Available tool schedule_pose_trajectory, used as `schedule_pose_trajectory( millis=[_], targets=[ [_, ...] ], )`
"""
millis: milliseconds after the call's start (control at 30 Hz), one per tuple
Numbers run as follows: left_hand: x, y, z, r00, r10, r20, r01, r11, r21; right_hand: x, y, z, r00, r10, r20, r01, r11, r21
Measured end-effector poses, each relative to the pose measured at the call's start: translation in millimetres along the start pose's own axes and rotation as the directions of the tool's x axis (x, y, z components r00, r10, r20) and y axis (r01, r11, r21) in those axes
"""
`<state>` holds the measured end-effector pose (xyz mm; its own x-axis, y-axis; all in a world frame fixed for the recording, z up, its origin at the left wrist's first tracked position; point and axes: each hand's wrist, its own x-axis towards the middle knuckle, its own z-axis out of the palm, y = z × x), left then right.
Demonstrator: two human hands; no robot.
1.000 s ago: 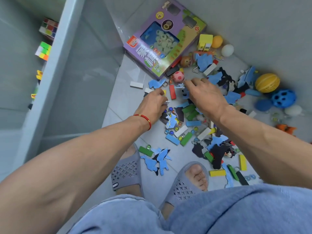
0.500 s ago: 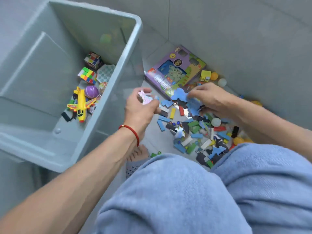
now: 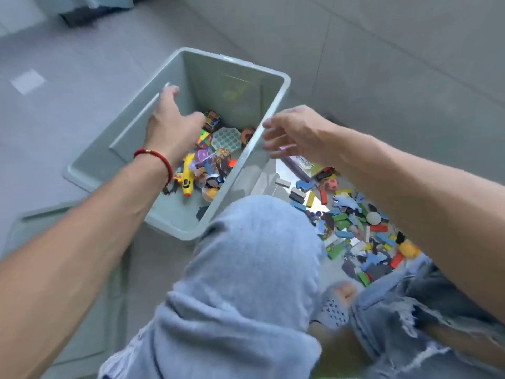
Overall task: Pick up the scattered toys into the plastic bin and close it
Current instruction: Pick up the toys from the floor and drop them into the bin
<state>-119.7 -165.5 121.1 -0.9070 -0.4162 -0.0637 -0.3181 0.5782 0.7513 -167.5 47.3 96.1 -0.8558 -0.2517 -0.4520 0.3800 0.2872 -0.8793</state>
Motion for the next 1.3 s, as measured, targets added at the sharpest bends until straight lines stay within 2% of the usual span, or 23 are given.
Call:
schedule_pose_trajectory(
  millis=[33, 100, 167, 233, 267, 333, 367, 433, 533, 600, 700, 767, 900, 1000, 1133, 1300],
  targets=[
    [1, 9, -3, 0.997, 0.059, 0.057, -0.058, 0.998, -0.006, -5, 19, -6, 1.000, 0.017, 0.000, -0.016, 0.995, -0.102],
    [0, 36, -4, 0.954, 0.127, 0.271, -0.127, 0.992, -0.017, -14, 56, -20, 0.997, 0.083, 0.007, -0.074, 0.928, -0.366],
    [-3, 63, 9, 0.834, 0.112, 0.541, -0.138, 0.990, 0.008, -21, 93, -33, 0.986, 0.165, -0.033, -0.154, 0.804, -0.574],
    [-13, 84, 32, 0.692, 0.119, 0.712, -0.283, 0.952, 0.116, -28, 131, -35, 0.971, 0.229, -0.072, -0.216, 0.701, -0.680],
    [-20, 90, 48, 0.627, 0.127, 0.769, -0.414, 0.890, 0.190, -32, 151, -30, 0.961, 0.267, -0.073, -0.238, 0.664, -0.708],
    [-37, 87, 90, 0.507, 0.114, 0.854, -0.655, 0.696, 0.296, -39, 194, -16, 0.933, 0.356, -0.055, -0.279, 0.616, -0.737],
    [-46, 76, 115, 0.461, 0.089, 0.883, -0.722, 0.616, 0.314, -42, 217, -9, 0.917, 0.393, -0.060, -0.305, 0.600, -0.740],
    [-66, 34, 169, 0.406, -0.005, 0.914, -0.768, 0.540, 0.344, -52, 263, 12, 0.892, 0.439, -0.110, -0.378, 0.588, -0.715],
    [-99, -46, 228, 0.453, -0.168, 0.875, -0.674, 0.578, 0.460, -68, 315, 40, 0.894, 0.389, -0.222, -0.425, 0.579, -0.696],
    [-123, -94, 244, 0.490, -0.227, 0.842, -0.603, 0.609, 0.515, -70, 331, 50, 0.913, 0.328, -0.242, -0.392, 0.545, -0.741],
    [-145, -148, 258, 0.520, -0.177, 0.835, -0.627, 0.585, 0.514, -61, 342, 53, 0.942, 0.274, -0.196, -0.322, 0.568, -0.757],
    [-146, -171, 267, 0.500, -0.138, 0.855, -0.669, 0.565, 0.483, -54, 350, 55, 0.947, 0.269, -0.174, -0.300, 0.555, -0.776],
    [-141, -187, 282, 0.488, -0.089, 0.868, -0.688, 0.573, 0.445, -48, 361, 59, 0.957, 0.203, -0.208, -0.285, 0.520, -0.805],
    [-133, -187, 290, 0.518, -0.038, 0.854, -0.703, 0.550, 0.451, -42, 364, 61, 0.963, 0.181, -0.200, -0.269, 0.604, -0.750],
    [-122, -185, 296, 0.465, -0.024, 0.885, -0.728, 0.559, 0.397, -36, 362, 53, 0.949, 0.229, -0.216, -0.315, 0.723, -0.615],
    [-113, -184, 292, 0.477, 0.010, 0.879, -0.689, 0.625, 0.367, -34, 360, 50, 0.941, 0.229, -0.248, -0.335, 0.726, -0.601]
  ],
)
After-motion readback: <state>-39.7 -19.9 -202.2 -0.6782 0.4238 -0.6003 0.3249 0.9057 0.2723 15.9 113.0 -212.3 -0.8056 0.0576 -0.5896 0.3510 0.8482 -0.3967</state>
